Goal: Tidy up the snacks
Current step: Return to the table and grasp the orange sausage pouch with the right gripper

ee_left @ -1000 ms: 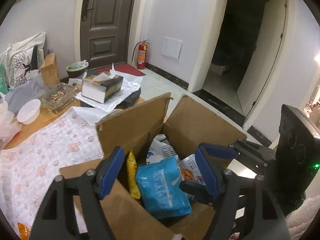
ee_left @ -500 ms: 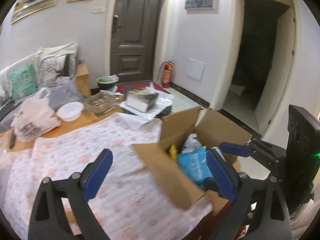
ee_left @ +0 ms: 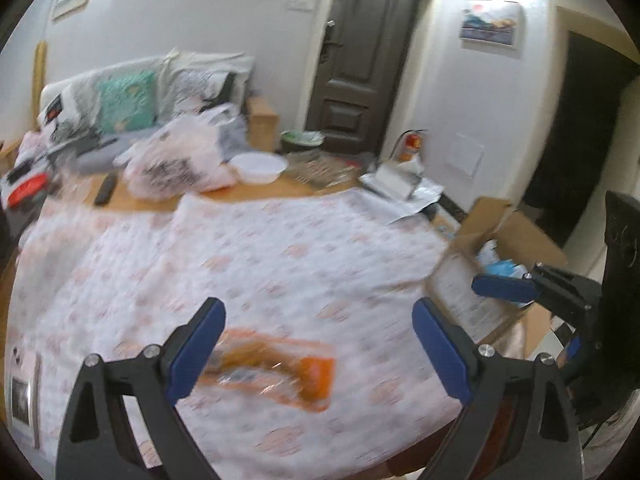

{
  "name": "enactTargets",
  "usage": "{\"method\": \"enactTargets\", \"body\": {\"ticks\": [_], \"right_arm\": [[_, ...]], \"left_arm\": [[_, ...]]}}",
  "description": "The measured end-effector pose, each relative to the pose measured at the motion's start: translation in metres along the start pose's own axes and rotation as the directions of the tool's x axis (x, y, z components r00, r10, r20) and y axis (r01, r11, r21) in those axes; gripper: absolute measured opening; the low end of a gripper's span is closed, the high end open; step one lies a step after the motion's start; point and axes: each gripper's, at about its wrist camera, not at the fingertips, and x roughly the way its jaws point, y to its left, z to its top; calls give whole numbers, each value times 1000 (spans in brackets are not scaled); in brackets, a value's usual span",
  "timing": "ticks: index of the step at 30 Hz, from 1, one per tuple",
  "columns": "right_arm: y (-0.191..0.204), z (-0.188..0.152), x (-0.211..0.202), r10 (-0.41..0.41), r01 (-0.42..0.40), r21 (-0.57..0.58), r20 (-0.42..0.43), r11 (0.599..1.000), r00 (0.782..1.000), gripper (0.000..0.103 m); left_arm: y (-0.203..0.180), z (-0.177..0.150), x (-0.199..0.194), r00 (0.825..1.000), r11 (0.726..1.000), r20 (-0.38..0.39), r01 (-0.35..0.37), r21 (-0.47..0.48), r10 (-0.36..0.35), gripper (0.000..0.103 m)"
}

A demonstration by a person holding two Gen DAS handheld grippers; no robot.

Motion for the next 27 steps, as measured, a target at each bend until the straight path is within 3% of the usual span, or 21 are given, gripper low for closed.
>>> {"method": "enactTargets", "body": {"ticks": [11, 13, 14, 21, 27], "right_arm": [[26, -5, 113, 65, -70, -16, -218, 997, 974, 72], [25, -9, 127, 66, -70, -10, -243, 997, 968, 79], [24, -10, 136, 64, -68, -5, -254, 998, 965, 84], [20, -13, 179, 72, -73, 8, -320, 997, 945, 87], [31, -17, 201, 61, -84, -52, -350, 995, 935, 93]], "left_arm": [[85, -48, 60, 989, 988, -145, -26, -155, 4, 93], [95, -53, 70, 986, 984, -165, -31, -175, 2, 93], [98, -55, 74, 985, 983, -170, -30, -182, -1, 93], [121, -62, 95, 981, 972, -191, -15, -235, -31, 93], [126, -63, 100, 981, 971, -188, -2, -241, -45, 93]]}}
